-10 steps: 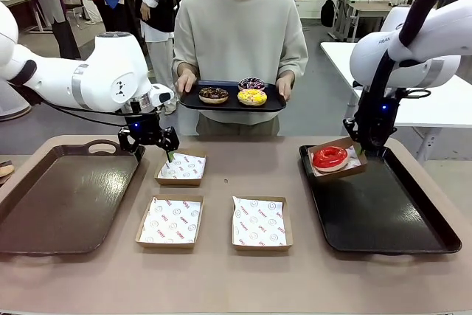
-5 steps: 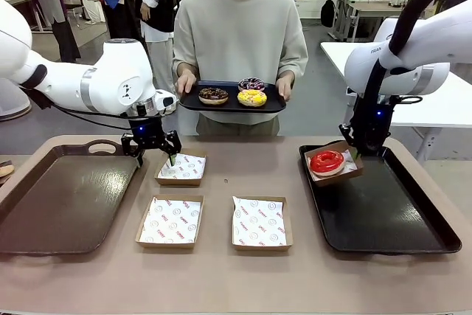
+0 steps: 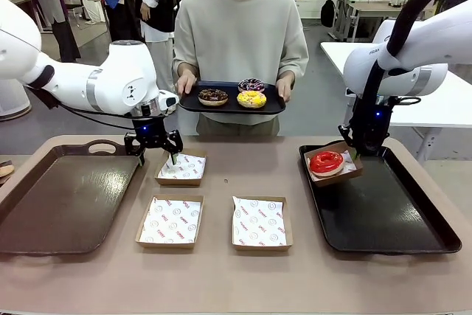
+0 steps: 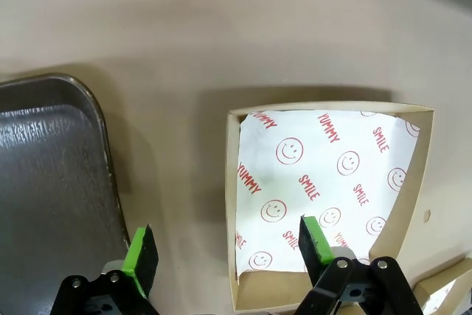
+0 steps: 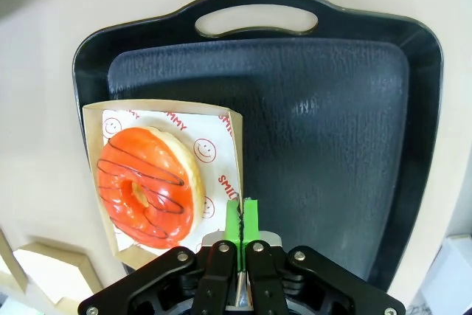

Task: Individually package the donuts and arrange them on the tray.
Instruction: Place the picked Paper togo box on the Handle tray while simultaneously picking up another Paper togo box from the table with the other hand.

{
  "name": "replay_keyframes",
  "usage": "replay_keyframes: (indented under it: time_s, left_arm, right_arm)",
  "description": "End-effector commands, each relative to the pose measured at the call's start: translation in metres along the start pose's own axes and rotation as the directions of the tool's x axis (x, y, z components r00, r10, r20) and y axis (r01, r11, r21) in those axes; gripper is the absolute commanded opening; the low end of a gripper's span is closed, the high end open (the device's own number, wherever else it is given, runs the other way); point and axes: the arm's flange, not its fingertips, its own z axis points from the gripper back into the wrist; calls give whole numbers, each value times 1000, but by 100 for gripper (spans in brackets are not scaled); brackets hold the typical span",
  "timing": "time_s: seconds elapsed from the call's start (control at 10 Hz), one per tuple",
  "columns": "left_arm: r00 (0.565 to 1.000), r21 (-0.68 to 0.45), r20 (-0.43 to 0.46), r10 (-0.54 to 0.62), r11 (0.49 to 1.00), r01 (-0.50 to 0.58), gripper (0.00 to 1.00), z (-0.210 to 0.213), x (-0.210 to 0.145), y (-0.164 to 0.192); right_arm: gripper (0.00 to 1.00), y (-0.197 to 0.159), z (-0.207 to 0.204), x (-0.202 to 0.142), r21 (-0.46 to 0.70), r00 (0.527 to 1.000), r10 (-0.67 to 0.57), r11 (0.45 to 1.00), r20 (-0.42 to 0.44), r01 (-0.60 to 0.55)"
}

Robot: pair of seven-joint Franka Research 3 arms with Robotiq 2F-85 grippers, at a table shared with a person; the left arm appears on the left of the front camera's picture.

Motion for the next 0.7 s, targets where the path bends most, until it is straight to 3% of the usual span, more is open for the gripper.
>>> replay_keyframes:
  time_s: [0.0,0.6]
  left_arm:
    - [1000,52,14,1,999,-2,100,-3,9,-9]
    - [1000,61,12,-22,998,21,100,-9,15,-10]
  right_arm:
    - [1,1,0,5,10,1000,1,1000,2,-1]
    - [1,1,-2,5,10,1000,-5,1000,-14,5]
